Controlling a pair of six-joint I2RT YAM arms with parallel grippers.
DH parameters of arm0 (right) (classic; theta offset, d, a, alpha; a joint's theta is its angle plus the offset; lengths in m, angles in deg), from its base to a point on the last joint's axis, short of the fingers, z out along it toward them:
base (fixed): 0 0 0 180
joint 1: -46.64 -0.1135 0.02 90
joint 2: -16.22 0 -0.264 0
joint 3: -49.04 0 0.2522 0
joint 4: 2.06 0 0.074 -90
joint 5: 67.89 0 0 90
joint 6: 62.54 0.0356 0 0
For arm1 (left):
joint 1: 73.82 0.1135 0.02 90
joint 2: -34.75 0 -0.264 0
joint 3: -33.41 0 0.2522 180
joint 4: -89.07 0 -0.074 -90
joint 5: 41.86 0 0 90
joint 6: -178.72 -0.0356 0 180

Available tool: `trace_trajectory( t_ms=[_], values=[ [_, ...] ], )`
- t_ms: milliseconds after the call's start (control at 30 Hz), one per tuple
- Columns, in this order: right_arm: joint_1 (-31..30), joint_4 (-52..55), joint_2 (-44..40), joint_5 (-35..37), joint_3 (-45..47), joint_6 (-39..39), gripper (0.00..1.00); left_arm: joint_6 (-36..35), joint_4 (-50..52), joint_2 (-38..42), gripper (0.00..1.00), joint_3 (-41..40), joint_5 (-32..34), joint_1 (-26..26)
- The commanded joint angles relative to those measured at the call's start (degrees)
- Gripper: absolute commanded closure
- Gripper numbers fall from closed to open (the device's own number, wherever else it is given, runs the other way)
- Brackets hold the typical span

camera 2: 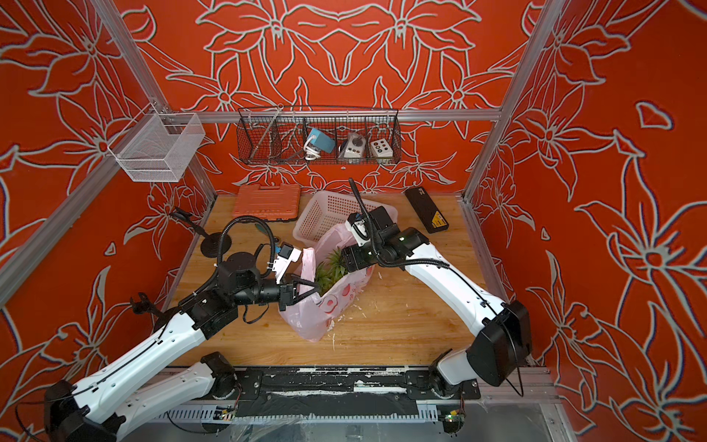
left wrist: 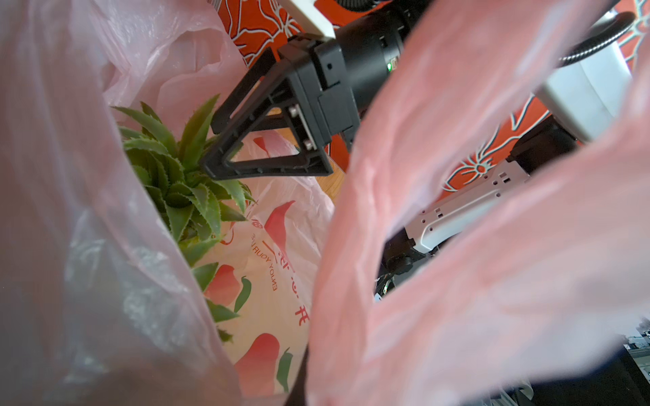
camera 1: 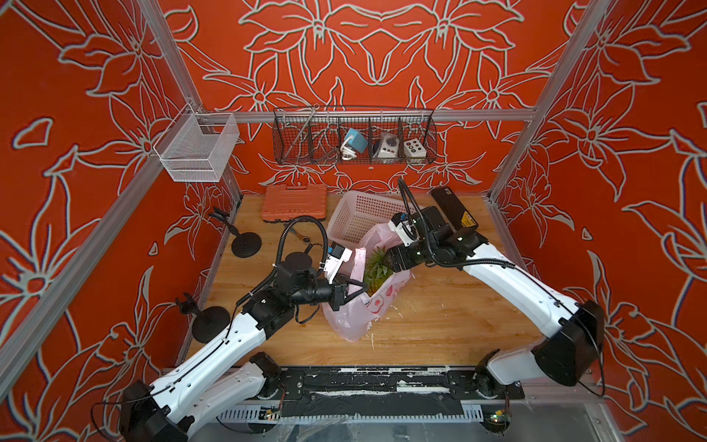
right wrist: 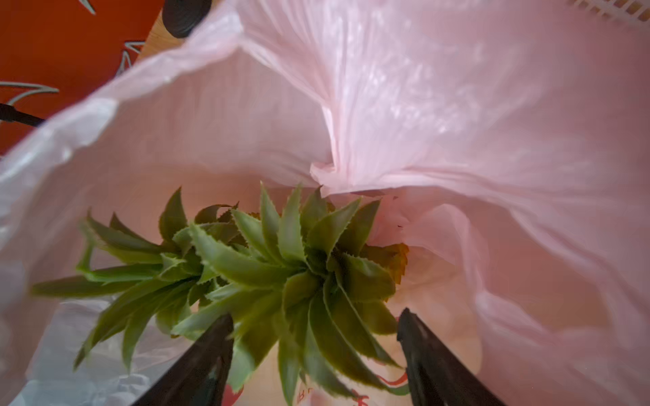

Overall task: Place the pineapple into a plastic bag & tie a knot
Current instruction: Cross the plastic bag at the center of the board.

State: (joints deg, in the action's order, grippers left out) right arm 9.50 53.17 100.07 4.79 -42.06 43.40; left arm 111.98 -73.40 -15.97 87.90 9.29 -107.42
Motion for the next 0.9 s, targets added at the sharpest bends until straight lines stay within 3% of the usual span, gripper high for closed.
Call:
trace_trajectory(
  t_ms=[0, 67, 300, 633, 867],
  values=[
    [-0.76, 0.76, 2.68, 9.05, -2.42, -0.65, 0.19, 0.17, -1.05, 0.45, 1.00, 1.09, -0.08, -0.32],
    [-0.65, 0.74, 3.99, 13.42, -2.90, 0.99, 0.18, 0.19, -1.14, 0.73, 1.00, 1.08, 0.09, -0.32],
    [-0.47, -12.81, 2.04, 2.37, -1.44, 8.56, 0.17, -0.33, -0.08, 0.71, 1.00, 1.85, -0.21, -0.37],
    [-0.30, -11.09, 8.98, 11.51, -7.13, 13.12, 0.24, -0.32, 0.38, 1.41, 1.00, 2.35, -0.43, -0.41],
    [-0.03, -17.93, 12.29, 11.04, -6.37, 15.14, 0.35, 0.32, -0.74, 0.63, 1.00, 2.16, -1.00, -0.43]
  ],
)
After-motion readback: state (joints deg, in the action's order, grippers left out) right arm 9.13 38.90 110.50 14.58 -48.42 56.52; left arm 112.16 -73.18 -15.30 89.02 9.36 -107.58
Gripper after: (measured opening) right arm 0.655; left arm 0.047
